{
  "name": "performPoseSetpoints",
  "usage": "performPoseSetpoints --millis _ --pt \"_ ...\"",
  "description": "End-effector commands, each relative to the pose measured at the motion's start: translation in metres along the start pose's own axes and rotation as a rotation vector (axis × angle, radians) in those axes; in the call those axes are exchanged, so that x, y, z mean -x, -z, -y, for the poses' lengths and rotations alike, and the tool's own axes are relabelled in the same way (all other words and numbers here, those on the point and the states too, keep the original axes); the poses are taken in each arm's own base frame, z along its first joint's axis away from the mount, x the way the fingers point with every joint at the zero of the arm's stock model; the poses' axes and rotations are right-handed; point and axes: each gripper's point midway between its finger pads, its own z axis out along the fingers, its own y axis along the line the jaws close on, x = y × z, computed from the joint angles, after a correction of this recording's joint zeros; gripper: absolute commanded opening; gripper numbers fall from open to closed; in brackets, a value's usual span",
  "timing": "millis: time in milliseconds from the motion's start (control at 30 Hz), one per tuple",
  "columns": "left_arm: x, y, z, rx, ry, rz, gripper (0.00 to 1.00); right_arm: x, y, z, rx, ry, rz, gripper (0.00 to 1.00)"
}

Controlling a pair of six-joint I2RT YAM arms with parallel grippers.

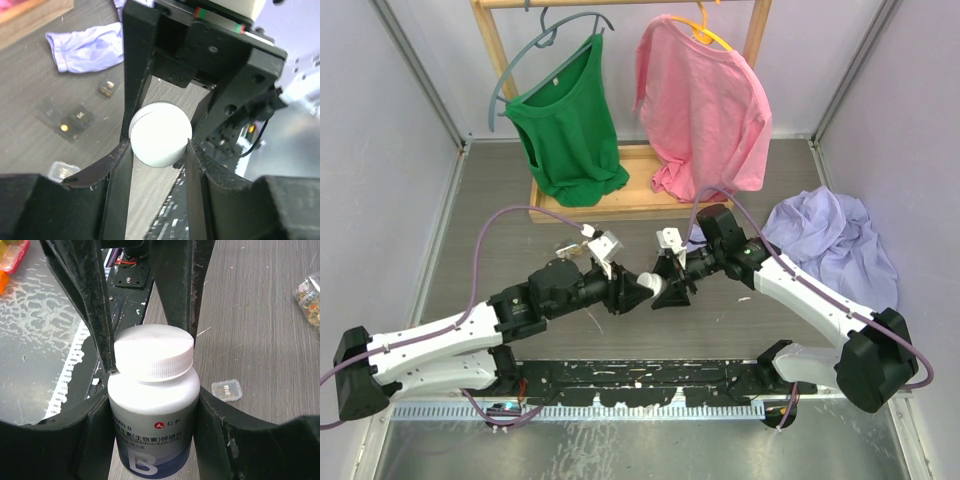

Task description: Sort the pills into containers

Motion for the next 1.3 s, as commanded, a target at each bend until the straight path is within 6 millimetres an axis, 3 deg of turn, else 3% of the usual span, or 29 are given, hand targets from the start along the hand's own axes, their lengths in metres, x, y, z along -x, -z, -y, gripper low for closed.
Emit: performPoseSetpoints --millis 0,67,100,200,267,400,500,600,700,967,1167,1267 --pt "-0.009 0.012 0.033 -0.298 -0.409 -0.062 0.0 0.031 0.002 0.004 -0.002 0.104 0.061 0.01" --pt "-0.005 0.013 0.024 -0.267 -0.424 -0.046 0.02 0.031 0.002 0.003 0.001 0.105 0.062 0.01" --pt "-0.001 0.015 0.021 -0.253 -0.426 -0.024 0.11 0.031 0.002 0.003 0.001 0.106 0.061 0.01" --pt "0.019 0.022 0.018 -0.202 -0.384 0.08 0.74 0.031 0.002 0.004 0.0 0.104 0.06 0.01" --pt "0.033 0.03 0.017 -0.169 -0.322 0.155 0.99 0.03 0.002 0.004 0.001 0.102 0.059 0.01" --pt "0.058 0.046 -0.001 -0.018 -0.069 0.266 0.98 0.029 0.001 0.005 0.003 0.099 0.058 0.01" --pt "0.078 0.05 0.008 -0.017 0.09 0.307 0.98 0.027 0.0 0.005 0.005 0.092 0.055 0.01" --pt "0.084 0.047 0.008 0.014 0.198 0.291 0.98 0.027 0.0 0.006 0.006 0.09 0.055 0.01" --pt "0.078 0.039 0.005 0.07 0.246 0.241 0.98 0.027 0.0 0.006 0.001 0.092 0.053 0.01" --pt "0.055 0.017 -0.01 0.293 0.166 0.101 0.99 0.027 0.0 0.006 0.002 0.095 0.054 0.01" --pt "0.045 0.004 -0.01 0.297 0.15 0.067 0.89 0.028 0.001 0.006 0.0 0.095 0.054 0.01" --pt "0.045 0.0 -0.008 0.287 0.146 0.063 0.77 0.028 0.001 0.006 0.001 0.095 0.054 0.01"
